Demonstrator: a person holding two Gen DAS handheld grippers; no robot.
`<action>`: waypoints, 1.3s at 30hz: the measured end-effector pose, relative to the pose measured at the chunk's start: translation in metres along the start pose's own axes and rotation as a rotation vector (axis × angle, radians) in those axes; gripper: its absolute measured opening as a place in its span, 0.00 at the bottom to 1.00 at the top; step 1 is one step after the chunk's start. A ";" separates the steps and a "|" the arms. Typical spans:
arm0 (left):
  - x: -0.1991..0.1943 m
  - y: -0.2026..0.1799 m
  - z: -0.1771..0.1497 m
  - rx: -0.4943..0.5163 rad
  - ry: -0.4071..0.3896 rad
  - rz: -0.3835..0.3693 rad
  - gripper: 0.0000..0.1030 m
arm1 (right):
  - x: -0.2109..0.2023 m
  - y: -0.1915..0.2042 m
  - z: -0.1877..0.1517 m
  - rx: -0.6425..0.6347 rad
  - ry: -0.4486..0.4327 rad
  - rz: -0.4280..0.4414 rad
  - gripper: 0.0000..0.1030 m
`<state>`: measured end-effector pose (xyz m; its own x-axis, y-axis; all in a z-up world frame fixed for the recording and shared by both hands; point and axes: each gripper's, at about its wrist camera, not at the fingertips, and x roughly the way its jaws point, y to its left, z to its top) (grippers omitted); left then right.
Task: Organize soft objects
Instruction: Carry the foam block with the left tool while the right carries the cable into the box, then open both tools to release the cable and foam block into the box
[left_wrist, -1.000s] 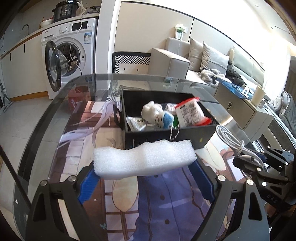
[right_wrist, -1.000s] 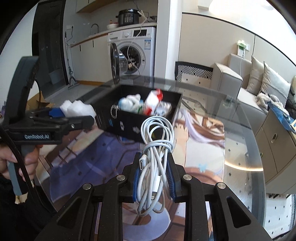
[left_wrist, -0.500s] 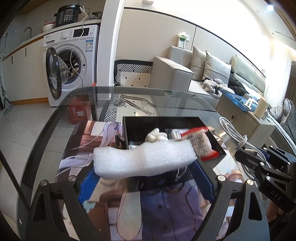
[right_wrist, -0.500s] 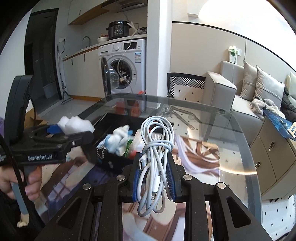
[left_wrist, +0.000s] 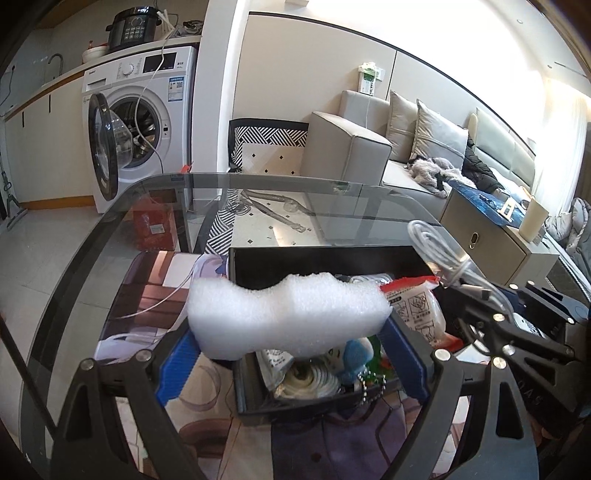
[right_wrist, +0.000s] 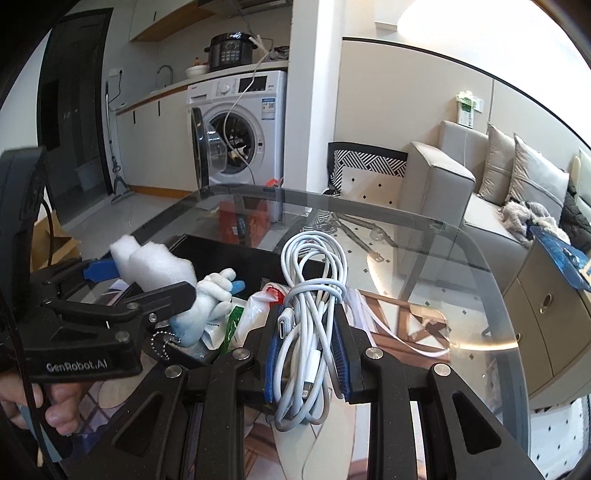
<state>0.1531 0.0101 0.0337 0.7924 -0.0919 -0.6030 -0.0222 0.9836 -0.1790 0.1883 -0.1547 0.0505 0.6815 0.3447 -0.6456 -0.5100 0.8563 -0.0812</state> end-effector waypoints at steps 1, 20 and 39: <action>0.001 -0.001 0.000 0.003 -0.001 -0.002 0.88 | 0.003 0.002 0.001 -0.011 -0.003 -0.002 0.24; 0.002 -0.002 -0.004 0.038 0.029 -0.030 0.98 | 0.003 -0.008 -0.004 -0.066 -0.011 0.037 0.58; -0.043 0.002 -0.024 0.088 -0.070 -0.022 1.00 | -0.048 -0.006 -0.042 0.019 -0.112 0.039 0.99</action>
<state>0.1039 0.0121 0.0404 0.8328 -0.1052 -0.5435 0.0467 0.9916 -0.1203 0.1363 -0.1923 0.0507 0.7163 0.4179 -0.5587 -0.5281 0.8481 -0.0426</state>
